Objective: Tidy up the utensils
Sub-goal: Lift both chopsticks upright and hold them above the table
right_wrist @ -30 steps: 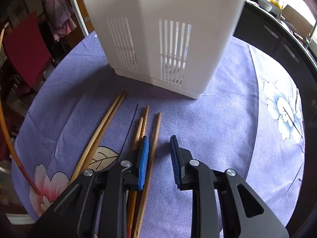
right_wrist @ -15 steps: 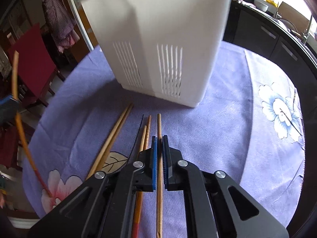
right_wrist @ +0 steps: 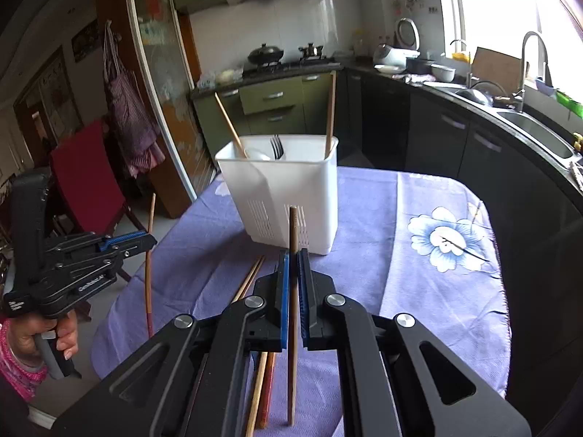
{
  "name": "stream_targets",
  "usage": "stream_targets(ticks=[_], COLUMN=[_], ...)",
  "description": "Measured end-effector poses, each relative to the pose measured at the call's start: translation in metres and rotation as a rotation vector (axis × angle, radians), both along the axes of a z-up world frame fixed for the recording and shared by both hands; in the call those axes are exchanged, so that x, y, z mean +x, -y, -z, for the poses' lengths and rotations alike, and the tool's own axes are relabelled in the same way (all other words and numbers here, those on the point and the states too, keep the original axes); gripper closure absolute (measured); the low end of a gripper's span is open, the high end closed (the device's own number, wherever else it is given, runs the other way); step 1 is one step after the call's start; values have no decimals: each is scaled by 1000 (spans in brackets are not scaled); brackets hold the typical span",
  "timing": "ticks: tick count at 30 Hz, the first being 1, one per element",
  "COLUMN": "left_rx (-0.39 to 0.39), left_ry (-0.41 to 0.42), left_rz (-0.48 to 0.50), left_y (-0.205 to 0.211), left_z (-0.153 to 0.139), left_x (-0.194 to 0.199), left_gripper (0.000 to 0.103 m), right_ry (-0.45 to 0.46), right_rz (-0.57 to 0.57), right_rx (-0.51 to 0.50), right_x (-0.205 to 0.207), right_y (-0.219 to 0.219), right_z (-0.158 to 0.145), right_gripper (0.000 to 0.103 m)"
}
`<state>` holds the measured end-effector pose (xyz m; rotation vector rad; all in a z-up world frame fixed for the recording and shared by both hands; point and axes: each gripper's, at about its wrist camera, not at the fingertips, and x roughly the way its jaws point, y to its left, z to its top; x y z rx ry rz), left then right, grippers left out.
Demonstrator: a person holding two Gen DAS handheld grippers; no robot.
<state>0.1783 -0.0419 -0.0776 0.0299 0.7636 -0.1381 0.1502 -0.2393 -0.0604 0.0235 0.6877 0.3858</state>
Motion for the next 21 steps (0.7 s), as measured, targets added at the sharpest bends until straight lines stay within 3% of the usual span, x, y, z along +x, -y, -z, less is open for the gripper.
stream_targets(ticks=[7, 21], left_rx=[1, 18], left_ry=[17, 58], left_rz=[3, 12], left_y=[1, 3], left_z=[-7, -24], left_x=[-7, -20], left_gripper=[97, 97], right_ry=[39, 53], right_rz=[19, 13], right_rx=[37, 56], right_x=[-29, -39], right_y=[22, 24], right_z=[-14, -14], right_gripper=[97, 97])
